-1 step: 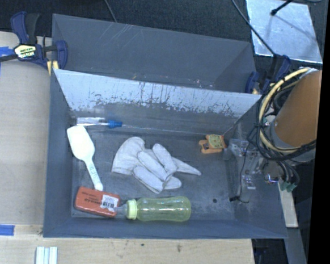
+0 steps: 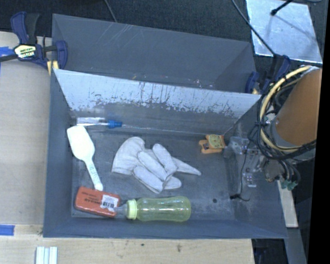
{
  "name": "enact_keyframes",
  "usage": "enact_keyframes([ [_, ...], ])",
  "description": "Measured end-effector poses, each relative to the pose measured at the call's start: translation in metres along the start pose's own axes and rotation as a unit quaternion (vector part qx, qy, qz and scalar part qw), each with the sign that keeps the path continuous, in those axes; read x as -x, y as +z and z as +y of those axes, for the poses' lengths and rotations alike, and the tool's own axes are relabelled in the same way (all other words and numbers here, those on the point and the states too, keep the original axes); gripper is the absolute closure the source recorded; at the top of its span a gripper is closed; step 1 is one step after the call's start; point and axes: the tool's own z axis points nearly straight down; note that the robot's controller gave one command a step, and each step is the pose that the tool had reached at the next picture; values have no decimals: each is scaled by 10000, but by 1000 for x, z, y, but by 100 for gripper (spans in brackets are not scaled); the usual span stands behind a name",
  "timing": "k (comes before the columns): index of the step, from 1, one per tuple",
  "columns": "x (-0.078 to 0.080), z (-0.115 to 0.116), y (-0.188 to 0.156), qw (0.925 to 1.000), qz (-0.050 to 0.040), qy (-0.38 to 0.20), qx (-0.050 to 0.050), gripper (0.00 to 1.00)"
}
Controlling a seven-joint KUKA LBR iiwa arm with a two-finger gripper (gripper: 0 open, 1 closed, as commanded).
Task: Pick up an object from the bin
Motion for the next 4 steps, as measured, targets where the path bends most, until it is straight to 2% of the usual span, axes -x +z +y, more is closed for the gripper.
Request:
enact_keyframes([
  [1, 26, 54, 37, 9999, -18, -124, -3, 0],
  [2, 38, 77, 82, 9987, -13, -516, 32, 0],
  [3, 32, 51, 102, 9990, 27, -447, -8, 0],
  [4, 41, 92, 140, 10000, -54, -40, 3, 0],
])
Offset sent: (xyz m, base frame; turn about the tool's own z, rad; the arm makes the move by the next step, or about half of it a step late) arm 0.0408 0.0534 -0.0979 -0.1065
